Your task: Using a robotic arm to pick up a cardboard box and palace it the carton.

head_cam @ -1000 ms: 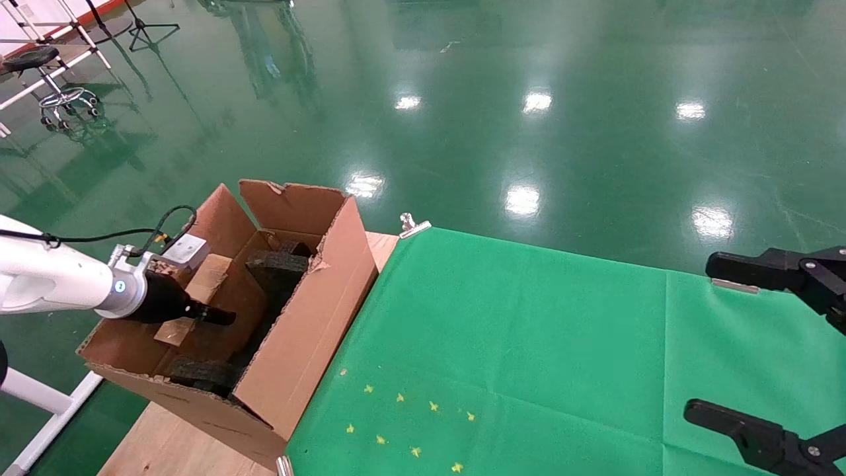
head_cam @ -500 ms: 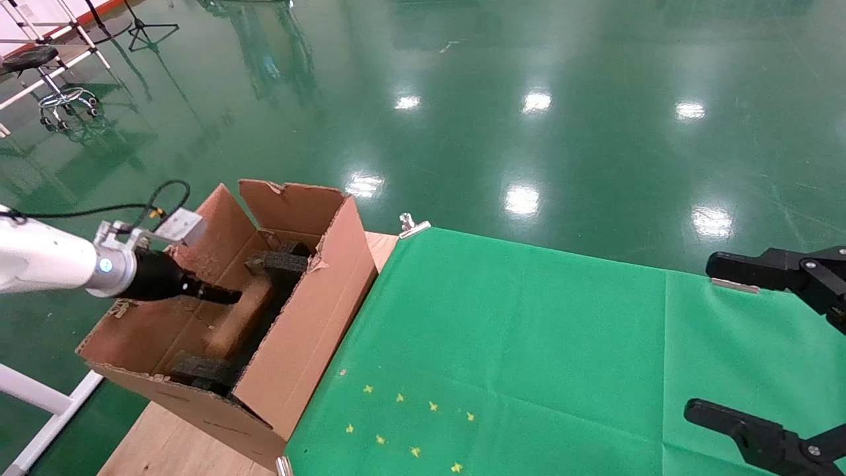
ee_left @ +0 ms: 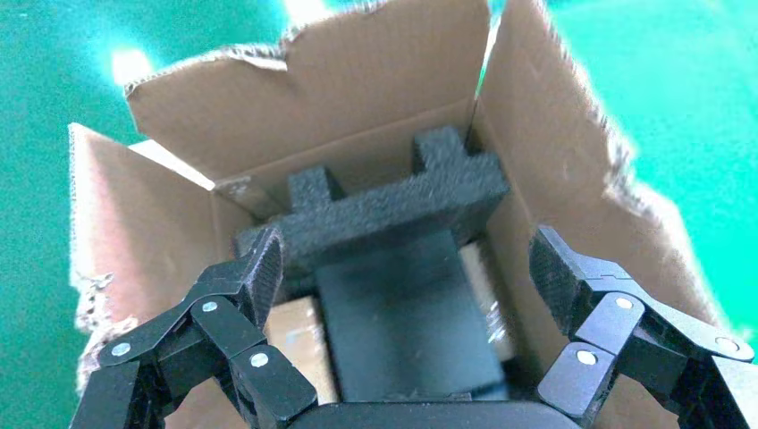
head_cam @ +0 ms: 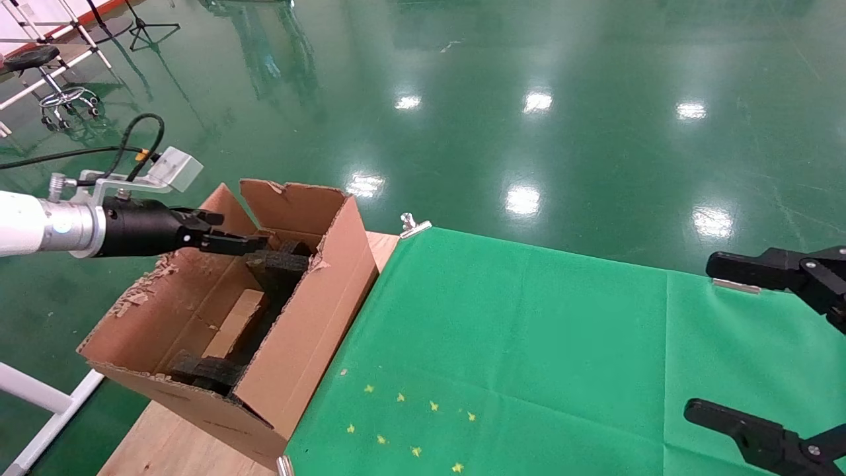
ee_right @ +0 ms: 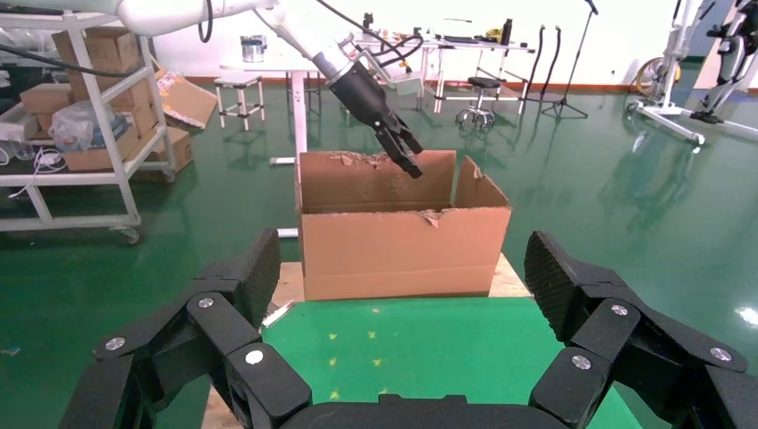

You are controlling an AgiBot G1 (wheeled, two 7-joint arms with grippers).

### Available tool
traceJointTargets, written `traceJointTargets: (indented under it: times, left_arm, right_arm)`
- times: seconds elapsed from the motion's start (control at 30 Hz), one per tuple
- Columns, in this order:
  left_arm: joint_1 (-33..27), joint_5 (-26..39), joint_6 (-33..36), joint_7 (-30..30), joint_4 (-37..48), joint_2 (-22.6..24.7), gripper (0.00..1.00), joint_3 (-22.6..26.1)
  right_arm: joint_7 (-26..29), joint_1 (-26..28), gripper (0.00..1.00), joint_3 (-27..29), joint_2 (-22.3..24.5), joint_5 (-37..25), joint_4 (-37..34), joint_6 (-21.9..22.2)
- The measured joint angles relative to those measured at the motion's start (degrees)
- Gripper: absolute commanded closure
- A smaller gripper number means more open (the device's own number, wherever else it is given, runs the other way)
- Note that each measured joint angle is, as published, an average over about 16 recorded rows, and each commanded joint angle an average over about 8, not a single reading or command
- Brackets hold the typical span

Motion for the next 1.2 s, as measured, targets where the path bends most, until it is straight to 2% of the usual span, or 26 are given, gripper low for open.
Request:
traceJointTargets:
  times: [0.47, 1.2]
  left_arm:
    - [2.9, -2.6, 1.5, 0.0, -6.1, -0.9, 0.0, -0.8]
    - [12.6, -21.2, 8.7, 7.1, -19.8, 0.0, 0.0, -7.9]
  right_arm:
    - [0.0, 0.0, 0.0, 0.0, 0.0, 0.0, 0.0, 0.0]
    - [0.0, 0.0, 0.0, 0.0, 0.0, 0.0, 0.0, 0.0]
